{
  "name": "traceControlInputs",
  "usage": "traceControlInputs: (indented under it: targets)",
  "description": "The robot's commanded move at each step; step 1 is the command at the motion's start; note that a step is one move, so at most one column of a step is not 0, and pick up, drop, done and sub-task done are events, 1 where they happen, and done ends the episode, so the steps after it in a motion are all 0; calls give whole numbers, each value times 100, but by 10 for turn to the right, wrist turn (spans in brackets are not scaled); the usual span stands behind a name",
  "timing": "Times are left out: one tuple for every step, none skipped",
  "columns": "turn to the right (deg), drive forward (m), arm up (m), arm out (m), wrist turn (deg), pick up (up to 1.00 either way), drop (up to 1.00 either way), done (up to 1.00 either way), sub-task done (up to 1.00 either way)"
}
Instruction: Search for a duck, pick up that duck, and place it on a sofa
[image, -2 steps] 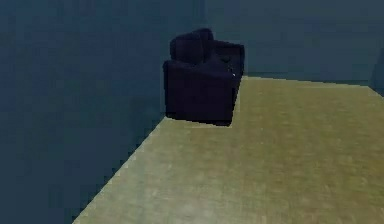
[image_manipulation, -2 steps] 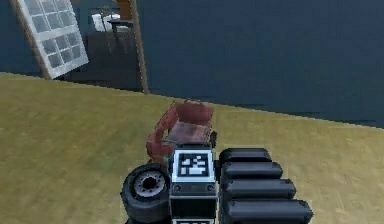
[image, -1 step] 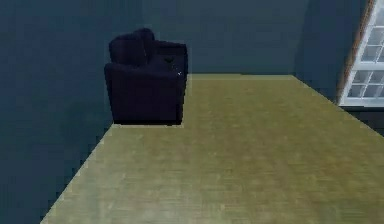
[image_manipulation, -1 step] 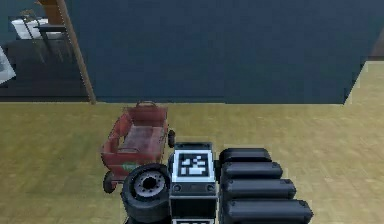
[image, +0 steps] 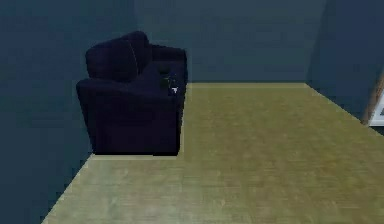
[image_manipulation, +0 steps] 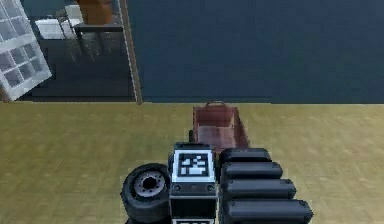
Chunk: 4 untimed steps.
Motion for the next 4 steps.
traceControlInputs:
  targets:
    - [120,0,0,0,0,0,0,0,0]
    - [0,100,0,0,0,0,0,0,0]
    - [30,0,0,0,0,0,0,0,0]
    - [0,55,0,0,0,0,0,0,0]
